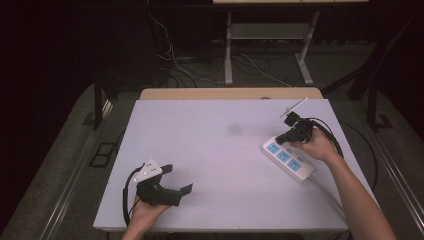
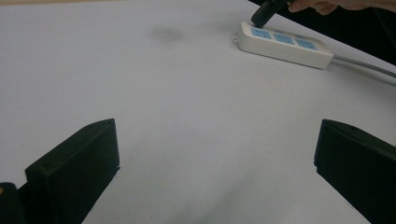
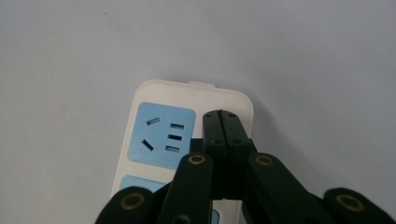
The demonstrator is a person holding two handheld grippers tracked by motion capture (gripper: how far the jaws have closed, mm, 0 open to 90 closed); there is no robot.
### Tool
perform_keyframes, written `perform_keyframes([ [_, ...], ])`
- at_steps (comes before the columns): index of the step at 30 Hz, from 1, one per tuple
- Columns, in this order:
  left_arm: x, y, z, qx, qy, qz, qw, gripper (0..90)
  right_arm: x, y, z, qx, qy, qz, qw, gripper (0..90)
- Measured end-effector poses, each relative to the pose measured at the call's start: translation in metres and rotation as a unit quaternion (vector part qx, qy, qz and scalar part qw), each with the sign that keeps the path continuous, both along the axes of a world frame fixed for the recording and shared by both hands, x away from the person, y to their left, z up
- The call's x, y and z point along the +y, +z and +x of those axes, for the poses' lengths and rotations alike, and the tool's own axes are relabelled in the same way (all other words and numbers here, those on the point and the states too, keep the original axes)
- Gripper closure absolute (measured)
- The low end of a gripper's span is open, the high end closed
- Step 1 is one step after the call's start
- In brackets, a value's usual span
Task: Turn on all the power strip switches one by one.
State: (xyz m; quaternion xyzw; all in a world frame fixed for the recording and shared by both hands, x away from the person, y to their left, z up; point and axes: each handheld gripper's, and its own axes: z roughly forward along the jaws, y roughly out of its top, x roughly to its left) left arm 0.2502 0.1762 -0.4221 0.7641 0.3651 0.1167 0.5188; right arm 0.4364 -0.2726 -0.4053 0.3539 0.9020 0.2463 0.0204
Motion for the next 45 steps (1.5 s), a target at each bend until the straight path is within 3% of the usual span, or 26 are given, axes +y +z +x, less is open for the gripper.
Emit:
perform_keyframes([
  [16, 0.000, -0.001, 0.000, 0.002, 0.000, -0.001, 1.0000, 0.0, -0.004, 0.002, -0.001, -0.002, -0.016, 0.017, 0.9997, 90.0],
  [26, 0.000, 0.000, -0.001, 0.001, -0.001, -0.003, 1.0000, 0.0, -0.006, 0.020, -0.012, -0.026, -0.022, 0.033, 0.9989, 90.0],
  [30, -0.001, 0.000, -0.001, 0.001, -0.002, -0.003, 1.0000, 0.0, -0.010, 0.029, -0.020, -0.035, -0.025, 0.050, 0.9978, 88.2],
  [31, -0.001, 0.000, -0.001, 0.002, -0.002, -0.003, 1.0000, 0.0, -0.014, 0.034, -0.025, -0.039, -0.032, 0.063, 0.9968, 81.2],
  [37, -0.002, 0.000, -0.002, 0.002, -0.002, -0.004, 1.0000, 0.0, -0.023, 0.041, -0.039, -0.050, -0.050, 0.088, 0.9936, 66.0],
  [45, -0.002, 0.000, -0.002, 0.000, -0.001, -0.007, 1.0000, 0.0, -0.037, 0.046, -0.069, -0.072, -0.097, 0.127, 0.9845, 27.1],
])
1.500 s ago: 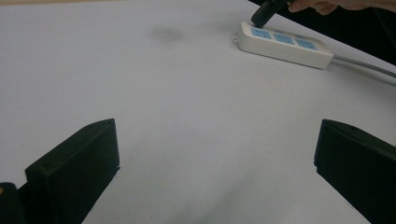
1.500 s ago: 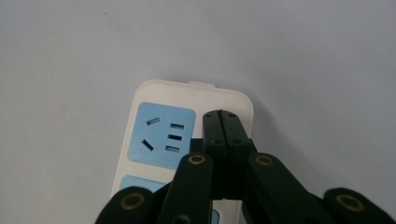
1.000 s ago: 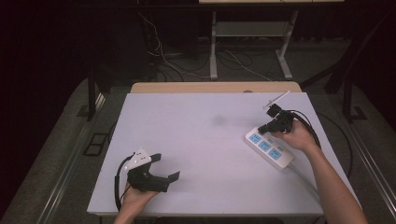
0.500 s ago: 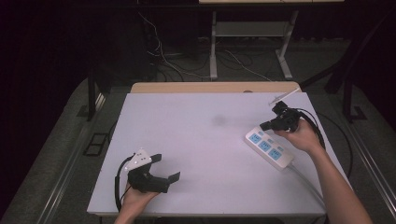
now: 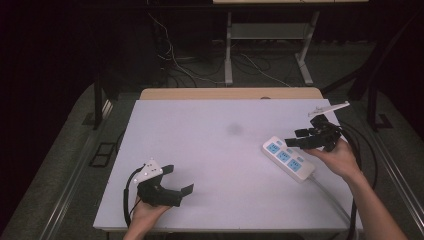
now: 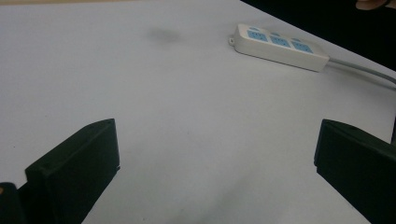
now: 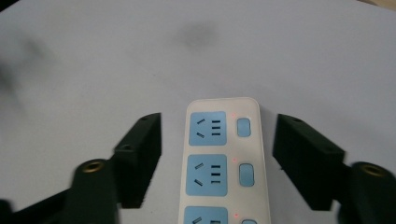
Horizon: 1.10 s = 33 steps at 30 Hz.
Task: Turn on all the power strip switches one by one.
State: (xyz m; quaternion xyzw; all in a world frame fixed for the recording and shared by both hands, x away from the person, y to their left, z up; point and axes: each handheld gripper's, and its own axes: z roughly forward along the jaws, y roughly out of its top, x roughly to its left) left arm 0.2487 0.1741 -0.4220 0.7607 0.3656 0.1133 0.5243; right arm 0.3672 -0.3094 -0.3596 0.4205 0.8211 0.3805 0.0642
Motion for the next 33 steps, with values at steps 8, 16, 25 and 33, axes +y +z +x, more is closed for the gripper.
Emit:
perform_keyframes([
  [8, 0.000, 0.000, 0.000, 0.000, 0.001, 0.000, 1.0000, 0.0, -0.002, -0.006, -0.041, -0.023, -0.037, 0.028, 0.9986, 0.5],
  [16, 0.001, 0.000, 0.000, 0.001, 0.004, -0.002, 1.0000, 0.0, -0.006, -0.012, -0.073, -0.045, -0.046, 0.064, 0.9958, 0.5],
  [25, 0.001, -0.001, 0.000, 0.002, 0.003, 0.000, 1.0000, 0.0, -0.002, -0.034, -0.106, -0.063, -0.046, 0.102, 0.9917, 0.6],
  [33, 0.001, 0.000, 0.000, 0.003, 0.003, -0.001, 1.0000, 0.0, 0.003, -0.056, -0.119, -0.064, -0.050, 0.109, 0.9908, 0.6],
])
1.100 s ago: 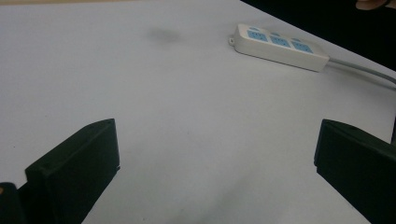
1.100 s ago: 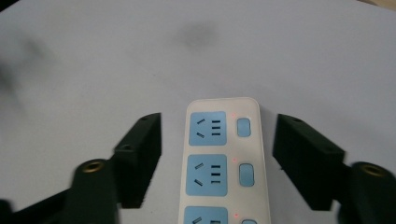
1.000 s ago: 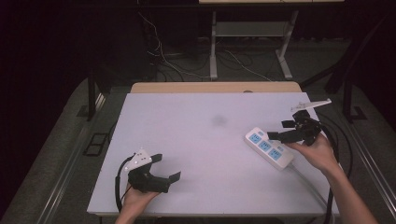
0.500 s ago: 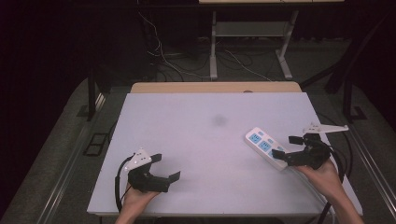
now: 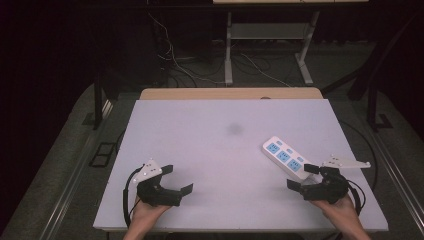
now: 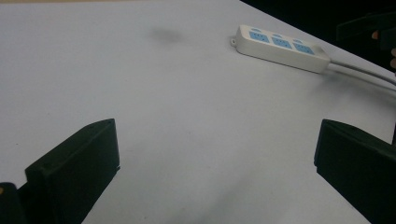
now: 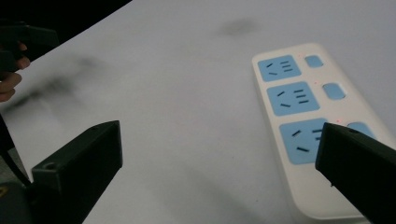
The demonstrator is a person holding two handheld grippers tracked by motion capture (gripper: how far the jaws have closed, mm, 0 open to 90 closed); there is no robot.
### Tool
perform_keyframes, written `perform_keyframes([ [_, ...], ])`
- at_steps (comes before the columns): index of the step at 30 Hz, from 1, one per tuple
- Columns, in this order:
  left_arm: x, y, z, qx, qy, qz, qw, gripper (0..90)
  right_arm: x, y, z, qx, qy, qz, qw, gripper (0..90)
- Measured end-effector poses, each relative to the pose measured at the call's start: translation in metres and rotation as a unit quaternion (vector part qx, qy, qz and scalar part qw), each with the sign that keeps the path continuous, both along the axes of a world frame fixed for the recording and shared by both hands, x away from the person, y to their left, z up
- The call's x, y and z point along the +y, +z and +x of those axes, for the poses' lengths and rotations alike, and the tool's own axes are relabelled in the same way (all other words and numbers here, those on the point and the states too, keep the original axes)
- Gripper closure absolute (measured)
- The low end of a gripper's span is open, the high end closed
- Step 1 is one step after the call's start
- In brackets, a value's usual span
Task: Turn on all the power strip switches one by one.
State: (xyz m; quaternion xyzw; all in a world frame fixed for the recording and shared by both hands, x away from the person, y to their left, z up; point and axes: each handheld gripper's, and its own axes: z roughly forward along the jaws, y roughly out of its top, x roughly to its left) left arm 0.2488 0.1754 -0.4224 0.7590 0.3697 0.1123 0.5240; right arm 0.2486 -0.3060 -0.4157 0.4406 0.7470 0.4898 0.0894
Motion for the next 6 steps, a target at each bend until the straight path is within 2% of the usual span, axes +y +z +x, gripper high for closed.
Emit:
perform_keyframes([
  [6, 0.0000, -0.0004, 0.0009, 0.002, 0.000, 0.001, 1.0000, 0.0, 0.0012, -0.0019, -0.0029, -0.010, 0.004, -0.003, 0.9999, 0.6],
])
